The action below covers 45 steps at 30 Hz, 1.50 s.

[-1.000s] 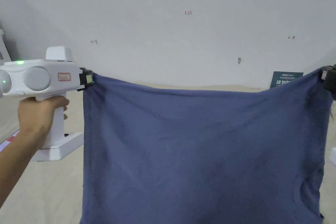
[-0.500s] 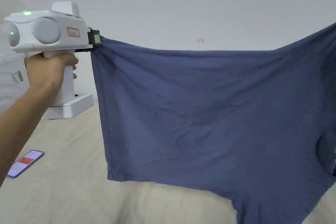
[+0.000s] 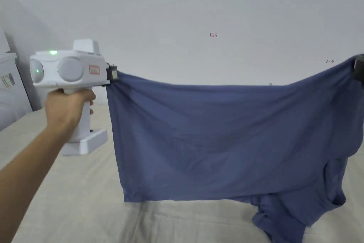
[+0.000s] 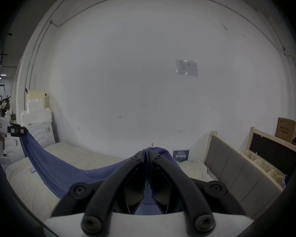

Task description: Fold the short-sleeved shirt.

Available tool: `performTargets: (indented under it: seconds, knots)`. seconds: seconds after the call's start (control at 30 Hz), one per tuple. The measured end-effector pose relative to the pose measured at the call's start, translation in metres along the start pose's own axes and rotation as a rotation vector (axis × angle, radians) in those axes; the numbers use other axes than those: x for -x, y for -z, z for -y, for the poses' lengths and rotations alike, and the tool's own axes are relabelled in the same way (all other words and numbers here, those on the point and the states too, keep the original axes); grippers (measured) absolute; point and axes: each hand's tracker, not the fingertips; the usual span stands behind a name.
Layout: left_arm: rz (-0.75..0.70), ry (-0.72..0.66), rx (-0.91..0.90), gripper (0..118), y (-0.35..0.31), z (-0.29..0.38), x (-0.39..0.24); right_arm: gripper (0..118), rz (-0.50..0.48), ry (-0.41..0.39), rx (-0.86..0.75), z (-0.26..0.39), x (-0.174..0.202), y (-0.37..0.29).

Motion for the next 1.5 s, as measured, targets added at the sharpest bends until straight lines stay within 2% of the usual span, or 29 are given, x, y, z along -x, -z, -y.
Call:
performTargets:
  seconds: [0.13, 0.23, 0.43, 0.7, 0.9, 1.2, 1.5]
  knots:
    - [0.003, -0.008, 0.094, 0, 0.028, 0.061, 0.001, 2, -0.011, 0.005, 0.095, 0.061, 0.002, 0.010]
    - [0.004, -0.023, 0.143, 0, 0.037, 0.104, 0.004, 2, -0.016, 0.043, 0.159, 0.103, 0.002, 0.012]
    - [0.009, -0.063, 0.229, 0, 0.028, 0.179, 0.014, 2, -0.029, 0.078, 0.269, 0.175, 0.004, -0.010]
    - [0.045, -0.116, 0.321, 0, -0.049, 0.275, 0.037, 2, -0.058, 0.133, 0.363, 0.253, 0.017, -0.109]
    - [0.012, -0.160, 0.429, 0, -0.110, 0.344, 0.051, 2, -0.061, 0.187, 0.448, 0.303, 0.030, -0.189]
    - [-0.012, -0.167, 0.511, 0, -0.173, 0.402, 0.065, 2, -0.046, 0.228, 0.538, 0.348, 0.040, -0.286]
    - [-0.038, -0.095, 0.550, 0, -0.195, 0.426, 0.068, 2, -0.018, 0.228, 0.628, 0.376, 0.047, -0.323]
